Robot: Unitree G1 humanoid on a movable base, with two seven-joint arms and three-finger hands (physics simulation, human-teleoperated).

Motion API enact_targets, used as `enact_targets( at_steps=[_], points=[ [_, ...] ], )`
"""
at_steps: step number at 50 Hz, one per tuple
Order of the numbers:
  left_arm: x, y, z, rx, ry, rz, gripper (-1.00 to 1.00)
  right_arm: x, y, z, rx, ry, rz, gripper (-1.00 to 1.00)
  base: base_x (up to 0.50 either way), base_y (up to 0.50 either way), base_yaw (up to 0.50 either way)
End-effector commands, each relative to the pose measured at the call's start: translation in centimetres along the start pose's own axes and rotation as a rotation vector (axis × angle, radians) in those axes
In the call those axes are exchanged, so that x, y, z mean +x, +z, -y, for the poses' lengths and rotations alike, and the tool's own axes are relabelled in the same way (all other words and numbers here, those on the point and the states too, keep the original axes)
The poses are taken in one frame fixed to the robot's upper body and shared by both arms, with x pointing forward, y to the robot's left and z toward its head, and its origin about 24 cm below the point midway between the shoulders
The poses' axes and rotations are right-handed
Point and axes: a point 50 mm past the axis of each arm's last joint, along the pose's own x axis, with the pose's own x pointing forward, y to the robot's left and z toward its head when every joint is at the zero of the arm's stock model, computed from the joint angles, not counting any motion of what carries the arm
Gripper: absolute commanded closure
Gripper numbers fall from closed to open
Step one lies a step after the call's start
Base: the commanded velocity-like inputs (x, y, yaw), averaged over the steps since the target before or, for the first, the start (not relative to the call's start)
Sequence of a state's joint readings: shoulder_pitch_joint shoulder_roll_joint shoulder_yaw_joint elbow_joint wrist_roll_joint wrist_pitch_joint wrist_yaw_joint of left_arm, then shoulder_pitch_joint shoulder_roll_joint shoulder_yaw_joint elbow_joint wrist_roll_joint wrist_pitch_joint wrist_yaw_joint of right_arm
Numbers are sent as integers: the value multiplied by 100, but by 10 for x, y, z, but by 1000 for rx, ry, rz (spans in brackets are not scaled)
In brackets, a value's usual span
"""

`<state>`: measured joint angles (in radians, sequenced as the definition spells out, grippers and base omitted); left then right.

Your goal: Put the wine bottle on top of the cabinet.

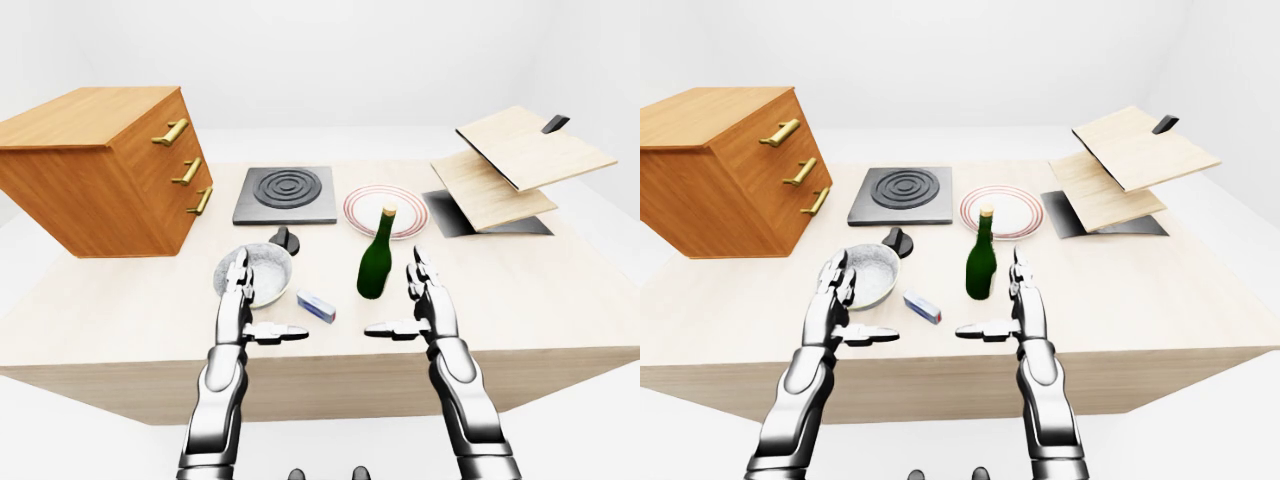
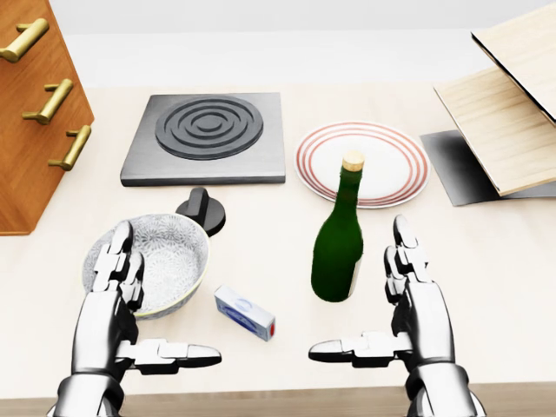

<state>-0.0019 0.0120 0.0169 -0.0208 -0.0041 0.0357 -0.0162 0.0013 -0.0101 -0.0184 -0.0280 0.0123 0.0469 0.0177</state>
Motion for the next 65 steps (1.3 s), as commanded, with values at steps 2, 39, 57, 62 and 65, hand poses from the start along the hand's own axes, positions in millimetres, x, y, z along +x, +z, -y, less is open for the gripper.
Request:
enact_targets(
  at_steps=[2, 39, 57, 62, 65],
  points=[
    [-15, 89, -19, 85, -18, 348, -100, -36, 112, 28, 0, -21, 471, -100, 0, 0, 0],
    [-109, 268, -103, -20, 164, 1205, -100, -140, 212, 78, -455, -181, 933, -100, 1, 0, 0],
    [-103, 263, -103, -10, 164, 1171, -100, -141, 216, 79, -457, -200, 952, -100, 48, 22, 0],
    [-103, 264, -104, -5, 167, 1174, -100, -141, 217, 78, -446, -195, 954, -100, 48, 22, 0],
    [-103, 264, -103, -5, 165, 1174, -100, -139, 216, 77, -465, -192, 945, -100, 48, 21, 0]
  ],
)
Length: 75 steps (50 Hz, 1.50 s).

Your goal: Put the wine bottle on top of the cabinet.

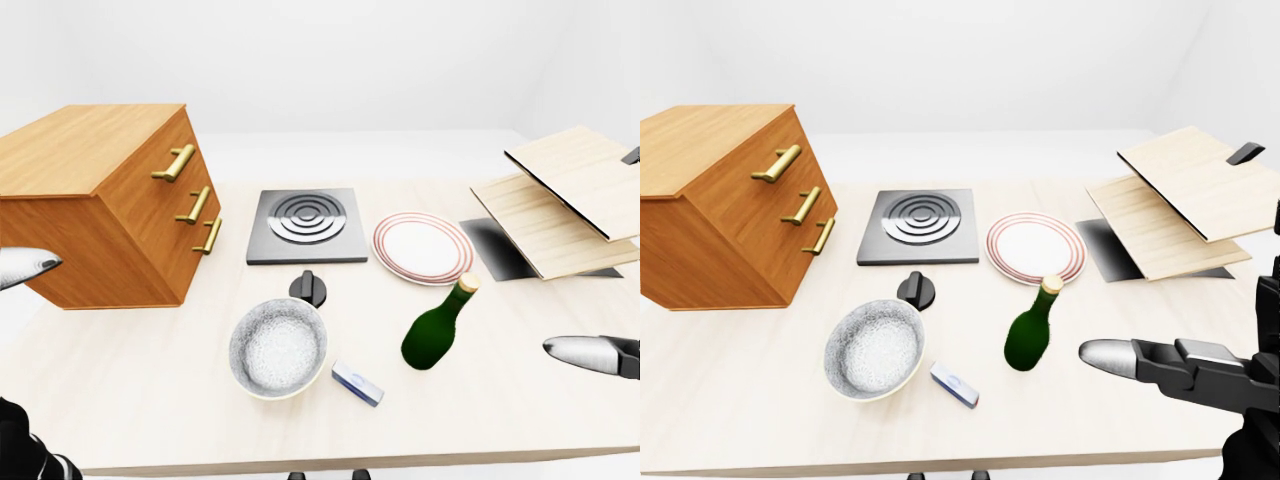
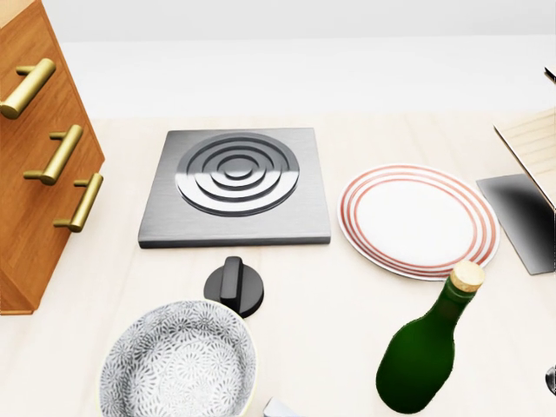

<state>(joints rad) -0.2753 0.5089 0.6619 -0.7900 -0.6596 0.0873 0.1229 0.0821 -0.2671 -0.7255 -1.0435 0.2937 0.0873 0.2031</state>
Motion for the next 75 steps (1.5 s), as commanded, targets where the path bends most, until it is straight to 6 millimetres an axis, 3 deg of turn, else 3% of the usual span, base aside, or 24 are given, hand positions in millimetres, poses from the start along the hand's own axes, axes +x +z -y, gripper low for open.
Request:
enact_targets(
  at_steps=[1, 21, 23, 24, 42, 53, 59, 62, 75],
  points=[
    [0, 1, 0, 1, -2, 3, -100, 1, 1, -1, -14, 5, 1, -100, 48, 22, 0],
    [0, 2, 1, 3, -6, 6, -100, 0, 0, -1, -18, 8, -4, -100, 48, 22, 0],
    [0, 3, 1, 1, -6, 9, -100, -2, 1, 5, 34, -52, 9, -100, 48, 22, 0],
    [0, 3, 0, 0, -5, 11, -100, -5, 4, 12, 120, -99, 36, -100, 0, 0, 0],
    [-1, 0, 0, 5, -5, -6, -100, -6, -2, 2, 172, -89, -6, -100, 0, 0, 0],
    [-2, -3, 0, 20, -11, -14, -100, -21, -60, -30, 190, -24, -285, -100, 0, 0, 0],
    [-2, -3, 0, 21, -11, -14, -100, -17, -48, -27, 213, -36, -222, -100, 0, 0, 0],
    [-2, -2, 0, 21, -11, -10, -100, -18, -51, -35, 122, 59, -265, -100, 0, 17, 0],
    [-2, -3, -1, 27, -12, -15, -100, -22, -55, -34, 143, 19, -287, -100, 0, 50, 0]
  ],
)
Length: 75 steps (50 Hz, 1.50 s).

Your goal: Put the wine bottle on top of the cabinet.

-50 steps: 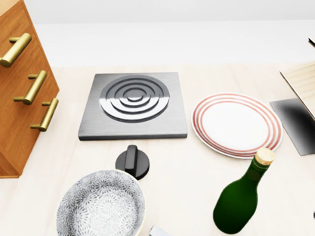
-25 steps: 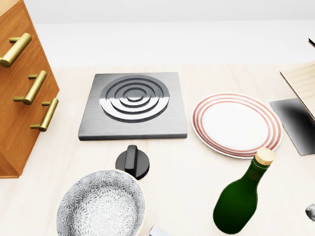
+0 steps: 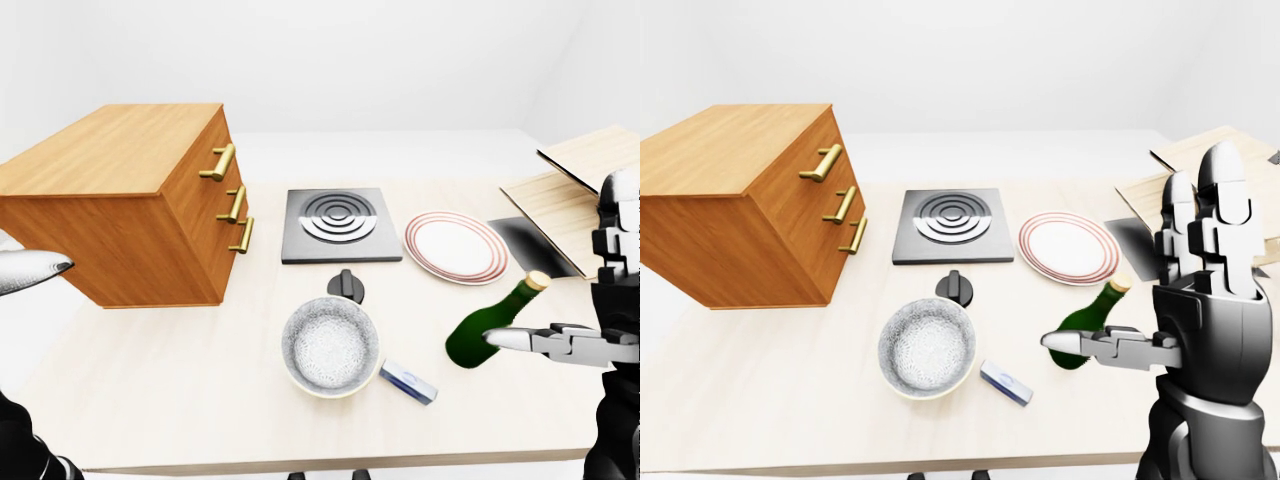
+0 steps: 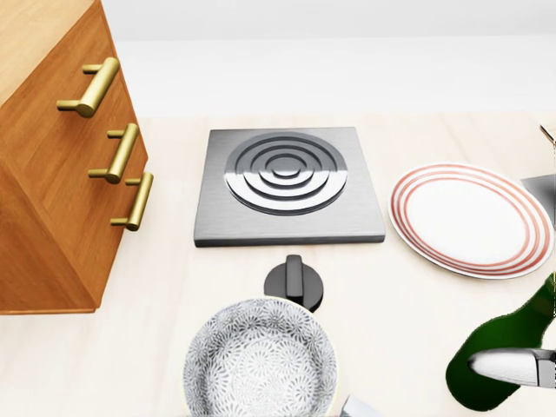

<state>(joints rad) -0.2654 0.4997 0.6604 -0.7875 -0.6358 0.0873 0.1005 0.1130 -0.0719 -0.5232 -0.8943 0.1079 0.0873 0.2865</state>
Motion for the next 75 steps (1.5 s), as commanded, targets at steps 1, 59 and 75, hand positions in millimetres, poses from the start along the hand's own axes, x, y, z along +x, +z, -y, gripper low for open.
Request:
enact_targets(
  at_steps=[1, 59, 75],
  points=[
    [0, -1, -1, 6, 1, -2, -100, -2, -5, 0, 30, -20, -20, -100, 0, 27, 0],
    [0, -1, 1, 3, -1, 0, -100, -15, -150, -8, 234, -62, -575, -100, 0, 0, 0],
    [0, 1, 2, -4, -7, 8, -100, -24, -171, -27, 273, -24, -676, 99, 0, 0, 0]
  ],
)
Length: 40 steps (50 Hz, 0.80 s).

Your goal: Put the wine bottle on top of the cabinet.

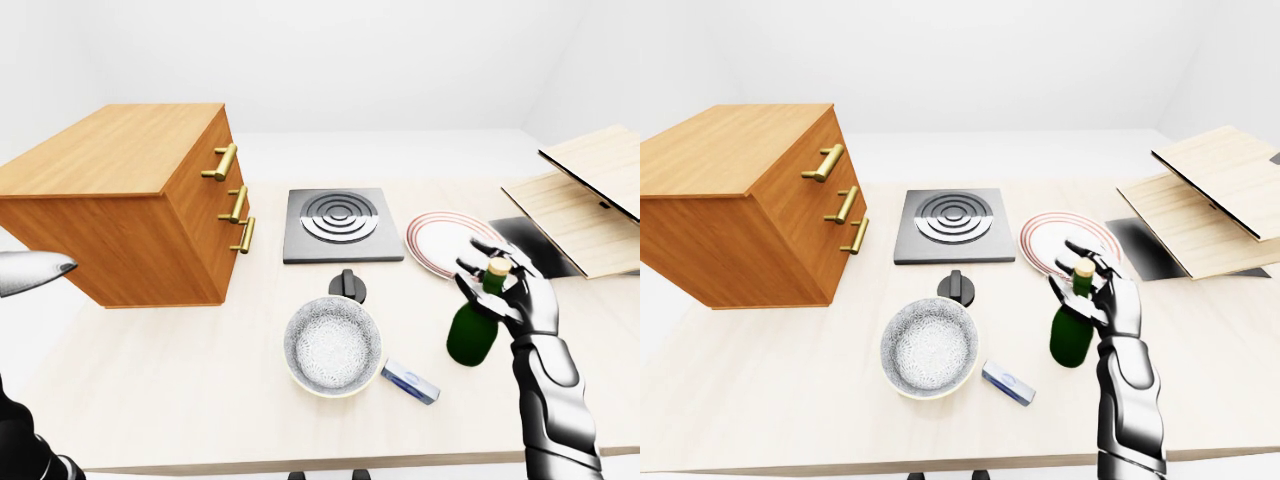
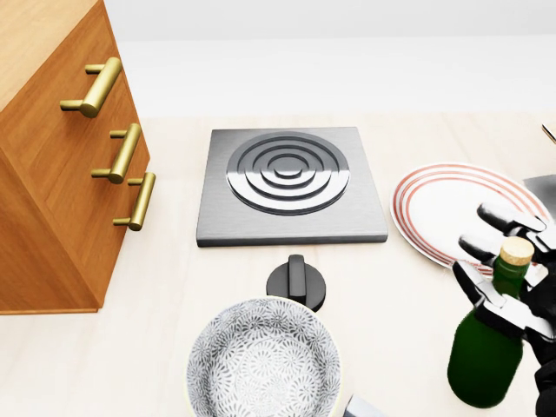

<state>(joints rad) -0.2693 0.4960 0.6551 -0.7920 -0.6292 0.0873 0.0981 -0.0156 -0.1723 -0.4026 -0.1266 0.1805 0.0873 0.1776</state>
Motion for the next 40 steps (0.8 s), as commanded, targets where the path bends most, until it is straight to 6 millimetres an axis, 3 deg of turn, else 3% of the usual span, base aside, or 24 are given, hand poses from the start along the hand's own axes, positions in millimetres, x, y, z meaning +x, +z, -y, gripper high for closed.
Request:
enact_targets(
  at_steps=[1, 15, 21, 26, 36, 40],
  points=[
    [0, 1, 0, -4, -1, 4, -100, 0, -24, -5, 22, 16, -99, 99, 0, 0, 0],
    [0, 3, 0, -10, 0, 9, -100, 0, -25, -5, 24, 14, -105, 98, 0, 0, 0],
    [0, 2, -1, -9, 1, 5, -100, 0, -11, -9, 27, 24, -43, 100, 0, 0, 0],
    [0, 1, -1, -6, 0, 0, -100, -2, 19, -15, 37, 43, 90, 100, 0, 0, 0],
    [0, -1, 0, -1, -5, -4, -100, -19, 126, -33, 16, 117, 568, 100, 0, 0, 0],
    [0, 0, 0, -2, -5, 0, -100, -26, 154, -38, -5, 148, 704, 100, 0, 0, 0]
  ],
)
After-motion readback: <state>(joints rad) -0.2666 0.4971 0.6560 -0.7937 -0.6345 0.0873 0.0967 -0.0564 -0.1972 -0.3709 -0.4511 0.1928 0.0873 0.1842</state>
